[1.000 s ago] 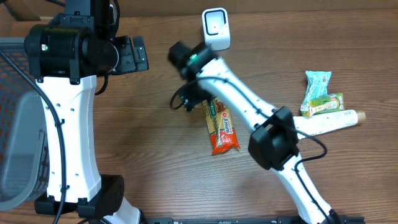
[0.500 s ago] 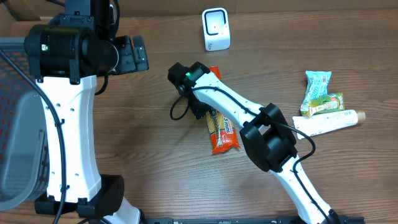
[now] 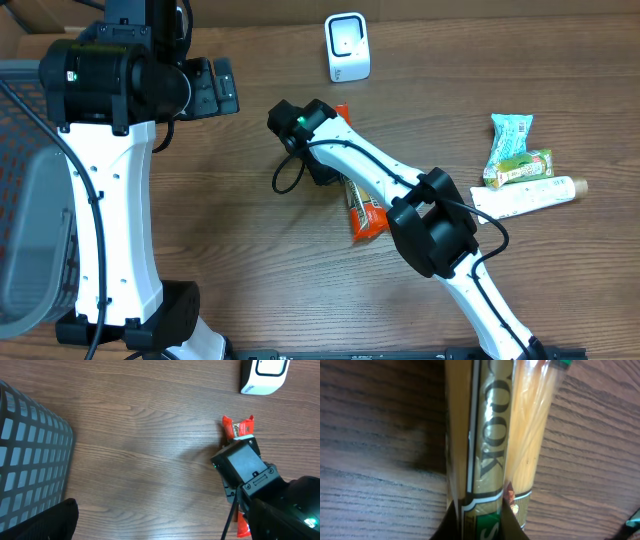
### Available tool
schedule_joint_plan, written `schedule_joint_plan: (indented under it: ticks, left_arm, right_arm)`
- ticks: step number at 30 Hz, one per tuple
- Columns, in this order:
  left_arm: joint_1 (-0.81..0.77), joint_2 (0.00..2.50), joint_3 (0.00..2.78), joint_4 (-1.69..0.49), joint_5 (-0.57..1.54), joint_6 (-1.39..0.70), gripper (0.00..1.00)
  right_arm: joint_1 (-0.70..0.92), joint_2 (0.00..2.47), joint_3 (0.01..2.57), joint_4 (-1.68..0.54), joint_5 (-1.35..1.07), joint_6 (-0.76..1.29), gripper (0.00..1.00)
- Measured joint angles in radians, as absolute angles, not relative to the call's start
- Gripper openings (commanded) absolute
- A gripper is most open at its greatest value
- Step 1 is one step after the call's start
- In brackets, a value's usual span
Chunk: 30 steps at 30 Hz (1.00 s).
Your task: Scan the item barcode
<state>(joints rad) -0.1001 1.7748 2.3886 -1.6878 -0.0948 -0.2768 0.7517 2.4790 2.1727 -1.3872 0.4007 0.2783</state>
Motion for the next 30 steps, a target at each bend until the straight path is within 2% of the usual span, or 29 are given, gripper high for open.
schedule_joint_plan:
  ticks: [5, 12, 17, 23, 24, 26, 28, 30]
  left_arm:
    - [-0.1, 1.775, 2.389, -1.688, -0.095, -0.277, 1.0]
    - [-0.1, 1.775, 2.389, -1.688, -0.095, -0.277, 1.0]
    - [-0.1, 1.775, 2.389, -1.687, -0.095, -0.277, 1.0]
    - [-0.1, 1.775, 2.389, -1.687, -0.095, -0.277, 1.0]
    - [-0.1, 1.775, 2.389, -1.689, -0.095, -0.277, 1.0]
    - [-0.1, 1.775, 2.389, -1.688, -0.095, -0.277, 1.0]
    - [-0.1, 1.775, 2.389, -1.688, -0.095, -0.277, 1.0]
    - [-0.1, 1.775, 2.389, -1.687, -0.095, -0.277, 1.0]
  right_arm:
    - [0.727, 2.456, 2.172, -1.386, 0.293, 0.211, 0.04]
    - [0.62, 2.359, 2.153, -1.407, -0.227, 0.044, 0.04]
    - [0.463, 2.305, 2.133, -1.464, -0.609, -0.128, 0.04]
    - [0.289, 2.273, 1.864, -1.325, -0.813, -0.249, 0.04]
    - [0.287, 2.273, 1.805, -1.28, -0.825, -0.257, 0.07]
    - [0.295, 2.279, 1.684, -1.222, -0.862, -0.282, 0.24]
    - [0.296, 2.279, 1.65, -1.2, -0.887, -0.289, 0.34]
    - [0.29, 2.279, 1.641, -1.191, -0.878, -0.274, 0.39]
